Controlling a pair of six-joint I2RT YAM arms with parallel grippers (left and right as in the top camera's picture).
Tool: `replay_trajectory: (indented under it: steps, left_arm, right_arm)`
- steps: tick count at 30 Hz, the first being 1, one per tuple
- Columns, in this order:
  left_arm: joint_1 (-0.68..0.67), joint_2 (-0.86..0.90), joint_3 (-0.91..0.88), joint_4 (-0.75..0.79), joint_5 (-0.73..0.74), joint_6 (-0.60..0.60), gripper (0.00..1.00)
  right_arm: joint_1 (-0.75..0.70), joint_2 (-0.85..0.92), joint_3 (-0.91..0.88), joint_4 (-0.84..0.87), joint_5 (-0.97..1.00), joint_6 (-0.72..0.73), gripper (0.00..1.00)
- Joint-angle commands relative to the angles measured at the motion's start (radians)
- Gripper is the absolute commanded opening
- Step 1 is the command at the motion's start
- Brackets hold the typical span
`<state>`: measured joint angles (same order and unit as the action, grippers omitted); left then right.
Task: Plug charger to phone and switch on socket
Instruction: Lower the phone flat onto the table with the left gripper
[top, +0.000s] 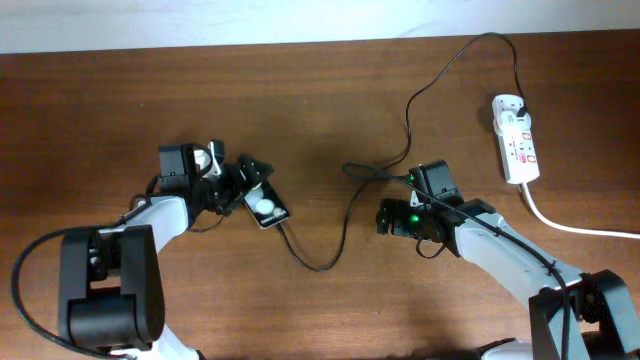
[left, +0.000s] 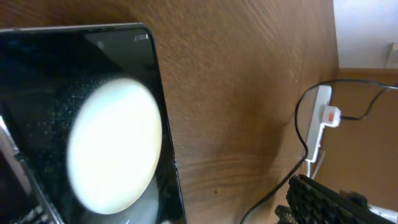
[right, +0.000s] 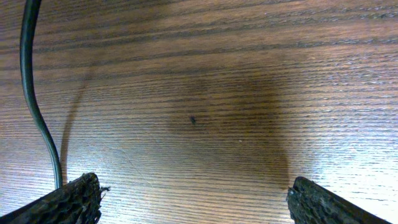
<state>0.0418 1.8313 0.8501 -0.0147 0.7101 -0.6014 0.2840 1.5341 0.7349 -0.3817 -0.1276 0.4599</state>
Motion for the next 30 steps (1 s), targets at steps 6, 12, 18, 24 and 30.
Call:
replay_trajectory:
  steps: [6,12,18,24,30]
  left_arm:
    - [0.011,0.05,-0.036,-0.029,-0.125,0.02,0.88]
    - [0.011,0.05,-0.036,-0.067,-0.131,0.02,0.97]
    - [0.011,0.05,-0.036,-0.069,-0.131,0.02,0.6]
    - [0.011,0.05,-0.036,-0.069,-0.131,0.02,0.92]
    - [0.01,0.05,-0.036,-0.039,-0.13,0.02,0.86]
  right_arm:
    - [-0.004,-0.013,0.001,0.001,0.012,-0.008,0.99]
    - [-0.004,-0.013,0.001,0.0,0.012,-0.008,0.99]
    - [-0.004,-0.013,0.001,0.0,0.012,-0.008,0.99]
    - [-0.004,-0.013,0.001,0.001,0.012,-0.008,0.99]
    - [-0.004,-0.013,0.001,0.001,0.012,-0.008,0.99]
